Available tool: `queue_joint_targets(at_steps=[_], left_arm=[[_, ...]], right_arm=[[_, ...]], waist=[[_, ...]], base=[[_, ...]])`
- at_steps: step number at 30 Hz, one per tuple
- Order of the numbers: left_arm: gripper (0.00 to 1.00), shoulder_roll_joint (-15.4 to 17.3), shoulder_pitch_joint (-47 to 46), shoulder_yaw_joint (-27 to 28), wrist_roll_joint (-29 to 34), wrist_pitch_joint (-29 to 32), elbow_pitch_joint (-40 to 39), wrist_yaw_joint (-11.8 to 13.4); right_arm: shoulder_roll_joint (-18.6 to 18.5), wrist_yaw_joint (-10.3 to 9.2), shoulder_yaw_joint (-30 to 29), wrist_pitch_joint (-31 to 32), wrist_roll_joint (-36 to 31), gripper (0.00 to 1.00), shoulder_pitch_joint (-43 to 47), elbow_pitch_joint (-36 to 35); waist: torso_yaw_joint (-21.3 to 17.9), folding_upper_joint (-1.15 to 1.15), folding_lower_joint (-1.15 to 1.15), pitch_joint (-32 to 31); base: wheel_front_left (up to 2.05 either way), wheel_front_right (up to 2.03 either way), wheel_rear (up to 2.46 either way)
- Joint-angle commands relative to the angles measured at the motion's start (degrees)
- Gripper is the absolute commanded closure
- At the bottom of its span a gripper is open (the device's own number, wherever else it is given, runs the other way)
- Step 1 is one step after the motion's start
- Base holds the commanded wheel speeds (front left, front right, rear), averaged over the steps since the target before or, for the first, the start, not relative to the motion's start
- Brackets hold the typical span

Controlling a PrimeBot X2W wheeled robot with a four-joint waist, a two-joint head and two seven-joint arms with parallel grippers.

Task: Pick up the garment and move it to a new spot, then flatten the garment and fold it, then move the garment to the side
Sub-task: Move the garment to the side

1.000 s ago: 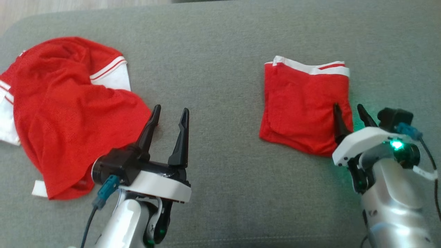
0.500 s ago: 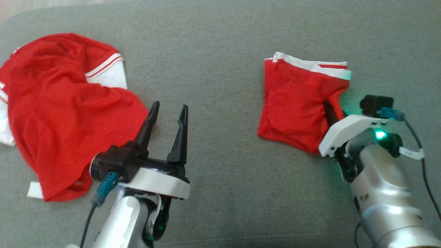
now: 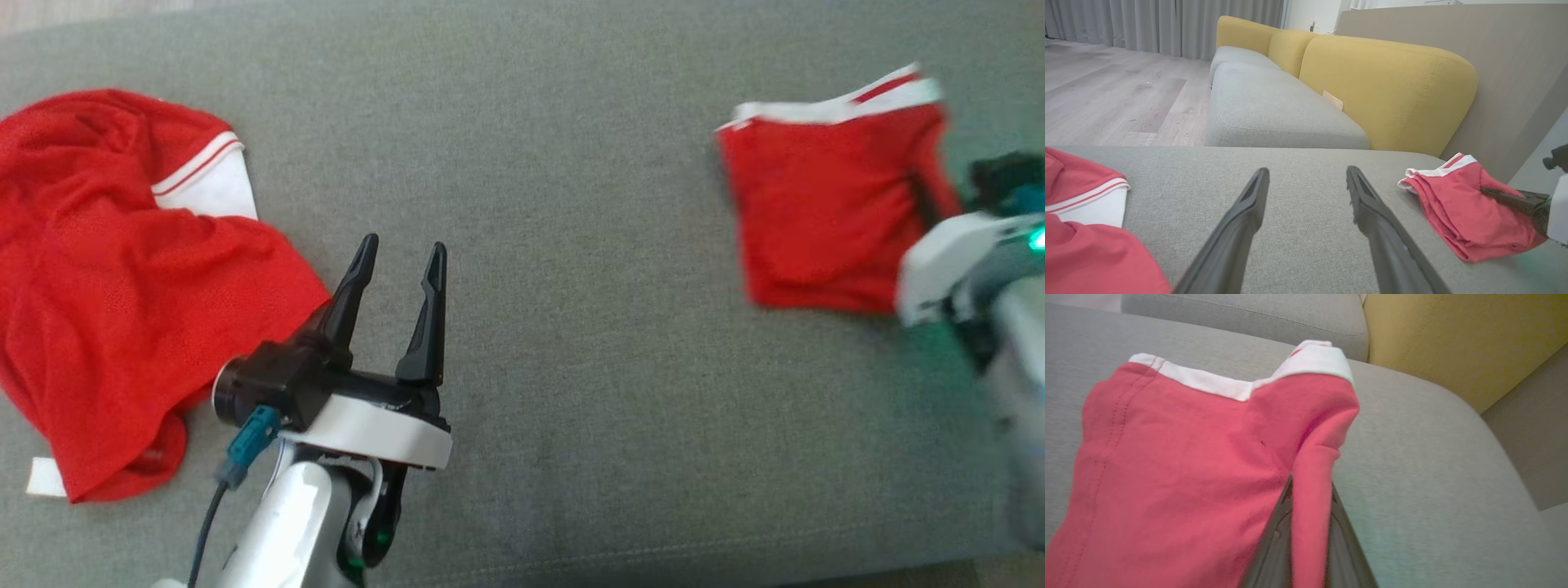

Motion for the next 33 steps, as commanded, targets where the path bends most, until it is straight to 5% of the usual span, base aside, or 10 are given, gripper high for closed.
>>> queue_joint_targets(at_steps=[1,9,14,28,29,31,33], left_arm=[[0.00,0.10,-2.52,1.48,0.39,-0.29,-2.15,-0.27],[0.00,0.10,-4.26,1.06,0.13,-0.29,-2.27,-0.68],[0.00,0.10,-4.86,0.94,0.08,-0.29,-2.42,-0.64],[0.00,0.10,-6.20,1.17,-0.18,-0.29,-2.23,-0.47],[0.00,0.10,-6.21,1.21,-0.17,-0.29,-2.15,-0.46],[0.00,0.10,-6.28,1.34,-0.12,-0.29,-1.98,-0.47],[0.00,0.10,-6.36,1.48,-0.12,-0.29,-1.79,-0.52]], right_arm=[[-2.66,-0.05,1.57,0.24,-0.62,1.00,-1.61,-1.95],[-16.58,-0.05,3.17,4.09,-1.46,1.00,-3.78,0.58],[-21.86,-0.05,1.07,4.31,-0.80,1.00,-4.33,3.33],[-23.72,-0.05,-5.58,2.01,-3.95,1.00,-7.16,7.17],[-23.51,-0.05,-6.18,1.40,-4.53,0.85,-7.36,6.89],[-22.97,-0.05,-7.53,0.48,-5.83,0.00,-7.71,6.34],[-22.38,-0.05,-9.04,-0.45,-7.39,0.00,-7.81,5.73]], waist=[[0.17,0.00,0.00,0.88],[2.28,0.00,0.00,4.47],[3.29,0.00,0.00,5.95],[4.02,0.00,0.00,7.69],[3.95,0.00,0.00,7.64],[3.79,0.00,0.00,7.50],[3.64,0.00,0.00,7.22]], base=[[0.00,0.00,0.00],[0.00,0.00,0.00],[0.00,0.00,0.00],[0.00,0.00,0.00],[0.00,0.00,0.00],[0.00,0.00,0.00],[0.00,0.00,0.00]])
